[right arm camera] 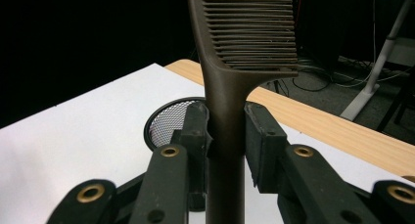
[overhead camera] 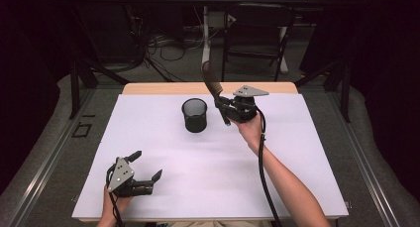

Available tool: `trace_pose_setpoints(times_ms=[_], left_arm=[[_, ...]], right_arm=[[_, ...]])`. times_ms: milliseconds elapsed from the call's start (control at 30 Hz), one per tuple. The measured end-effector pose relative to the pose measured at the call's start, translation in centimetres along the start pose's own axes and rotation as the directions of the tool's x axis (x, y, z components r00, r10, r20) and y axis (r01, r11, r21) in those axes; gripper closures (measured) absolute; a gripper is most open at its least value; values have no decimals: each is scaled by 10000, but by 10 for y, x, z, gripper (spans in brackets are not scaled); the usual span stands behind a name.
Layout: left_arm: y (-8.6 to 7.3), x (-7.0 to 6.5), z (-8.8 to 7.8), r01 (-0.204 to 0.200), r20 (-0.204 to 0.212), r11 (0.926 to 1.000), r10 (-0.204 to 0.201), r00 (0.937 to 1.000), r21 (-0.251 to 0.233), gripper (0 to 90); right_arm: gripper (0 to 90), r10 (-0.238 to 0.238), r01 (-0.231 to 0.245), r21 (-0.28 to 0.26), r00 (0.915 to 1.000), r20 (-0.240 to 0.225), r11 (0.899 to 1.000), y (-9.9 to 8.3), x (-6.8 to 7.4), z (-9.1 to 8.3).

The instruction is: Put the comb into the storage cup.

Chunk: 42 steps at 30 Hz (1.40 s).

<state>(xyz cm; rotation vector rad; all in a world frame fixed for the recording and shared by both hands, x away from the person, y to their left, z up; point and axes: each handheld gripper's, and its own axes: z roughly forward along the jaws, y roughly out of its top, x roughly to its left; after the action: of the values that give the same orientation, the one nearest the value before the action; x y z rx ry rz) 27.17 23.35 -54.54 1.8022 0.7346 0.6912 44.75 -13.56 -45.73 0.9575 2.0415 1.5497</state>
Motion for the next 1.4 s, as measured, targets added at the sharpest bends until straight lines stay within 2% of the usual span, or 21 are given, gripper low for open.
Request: trace_pose_setpoints(times_ms=[300, 1400], left_arm=[[0, 0, 0, 3, 15, 10000, -2, 10000, -27, 62], [0, 0, 0, 38, 8, 10000, -38, 10000, -50, 63]], right_arm=[[725, 162, -162, -179, 9999, -1, 9997, 2, -1, 5], [725, -126, 124, -517, 9999, -35, 9986, 12, 3, 25]])
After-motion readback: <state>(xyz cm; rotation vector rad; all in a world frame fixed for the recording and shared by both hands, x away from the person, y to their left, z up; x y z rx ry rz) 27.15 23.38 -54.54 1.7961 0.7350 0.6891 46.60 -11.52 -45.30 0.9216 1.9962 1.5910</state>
